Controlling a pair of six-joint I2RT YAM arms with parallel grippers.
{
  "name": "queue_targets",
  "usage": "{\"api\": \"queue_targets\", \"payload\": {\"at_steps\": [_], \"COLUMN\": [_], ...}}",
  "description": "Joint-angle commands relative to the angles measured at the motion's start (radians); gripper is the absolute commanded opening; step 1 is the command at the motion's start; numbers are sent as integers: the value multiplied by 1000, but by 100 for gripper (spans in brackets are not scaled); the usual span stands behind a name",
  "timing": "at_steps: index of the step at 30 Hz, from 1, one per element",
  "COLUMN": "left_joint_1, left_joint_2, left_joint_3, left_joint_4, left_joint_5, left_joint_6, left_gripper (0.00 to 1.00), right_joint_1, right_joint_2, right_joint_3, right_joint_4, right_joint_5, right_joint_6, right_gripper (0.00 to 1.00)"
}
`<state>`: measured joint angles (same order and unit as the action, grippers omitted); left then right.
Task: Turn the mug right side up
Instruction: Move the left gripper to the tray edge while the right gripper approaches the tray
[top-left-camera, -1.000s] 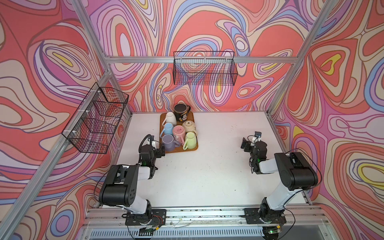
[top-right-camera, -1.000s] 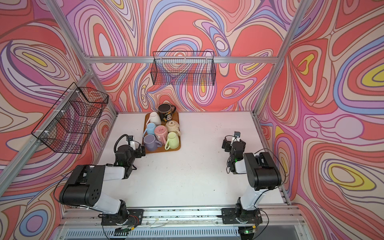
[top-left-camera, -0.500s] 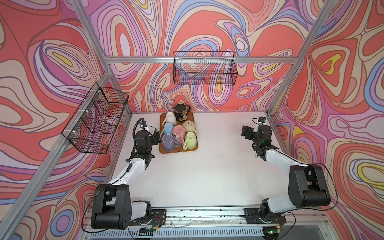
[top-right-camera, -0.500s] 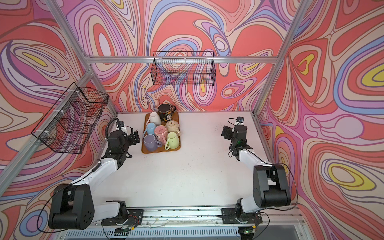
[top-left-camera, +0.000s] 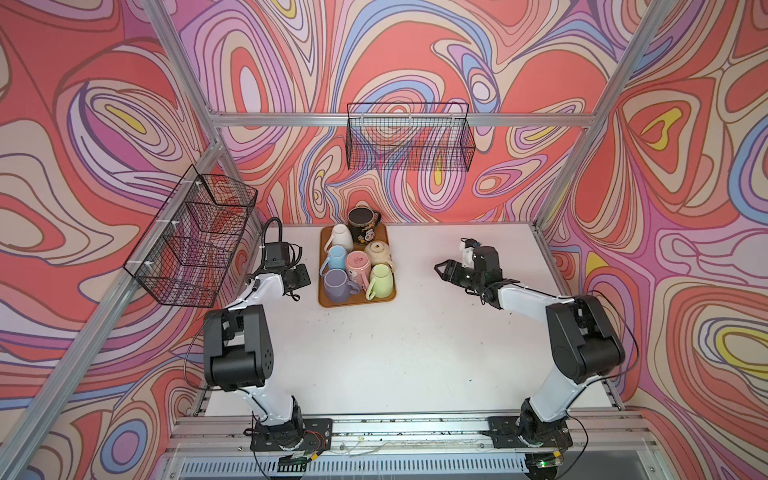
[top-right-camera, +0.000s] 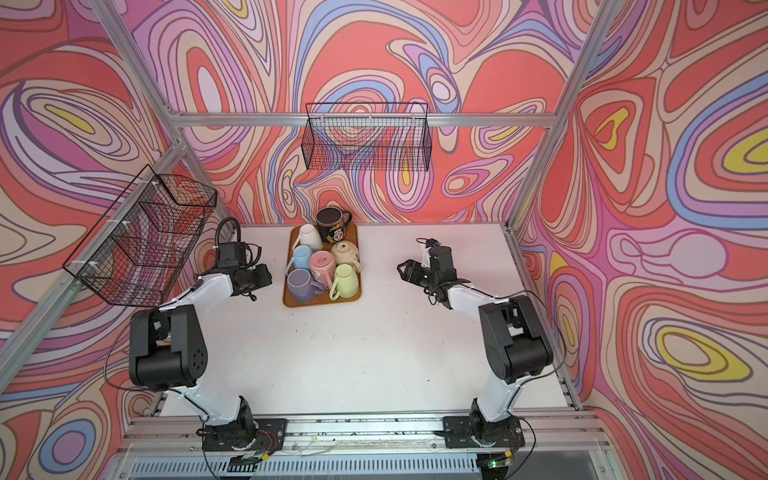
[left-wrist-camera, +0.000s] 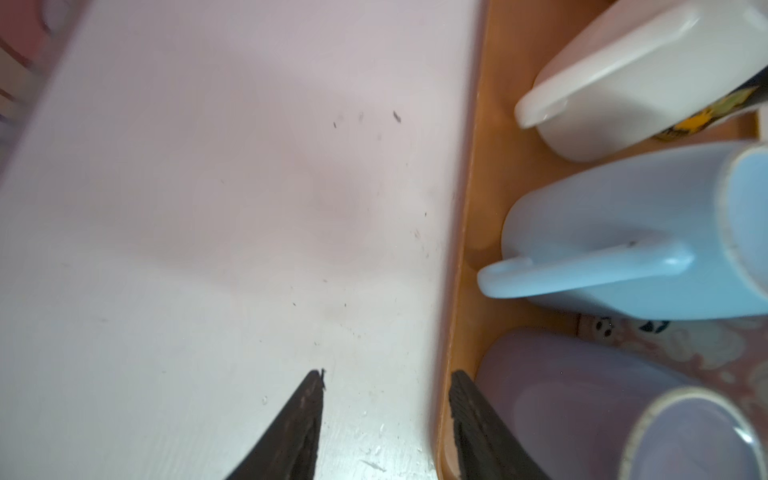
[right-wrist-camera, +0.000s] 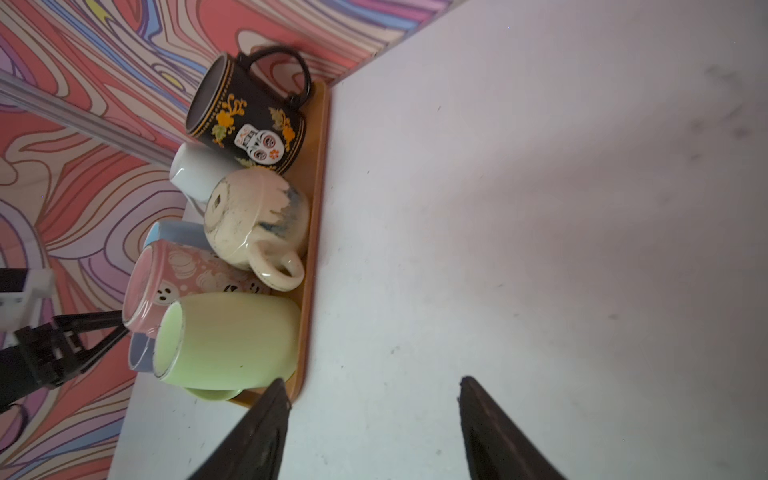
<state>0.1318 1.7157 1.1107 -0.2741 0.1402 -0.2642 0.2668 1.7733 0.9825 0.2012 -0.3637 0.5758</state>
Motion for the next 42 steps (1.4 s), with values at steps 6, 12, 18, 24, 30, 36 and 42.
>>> {"api": "queue_targets", "payload": {"at_steps": [6, 12, 18, 24, 30, 36, 42], "left_joint_1": [1, 2, 1, 1, -13, -34, -62], "left_joint_2": [95, 139, 175, 180, 196, 205, 211], "left_joint_3": [42, 55, 73, 77, 99, 115, 127], "left_joint_4": [-121, -121, -128, -133, -162, -196, -222], "left_joint_5": [126, 140, 174, 186, 172, 129, 86], "left_joint_6": [-18, -12, -17, -18, -18, -17, -17], "left_gripper": [46, 43, 43, 43, 41, 36, 31], "right_joint_1": [126, 171, 195, 207, 226, 243, 270], "right_joint_2": [191, 272, 324, 369, 407, 429, 438], "right_joint_3": [112, 164, 201, 233, 268, 299, 325], "right_joint_4": [53, 69, 73, 71, 51, 13, -35], "right_joint_5": [-58, -79, -87, -98, -96, -64, -1], "right_joint_6": [89, 112, 128, 139, 142, 145, 149], "right_gripper": [61, 53, 49, 43, 41, 34, 28]}}
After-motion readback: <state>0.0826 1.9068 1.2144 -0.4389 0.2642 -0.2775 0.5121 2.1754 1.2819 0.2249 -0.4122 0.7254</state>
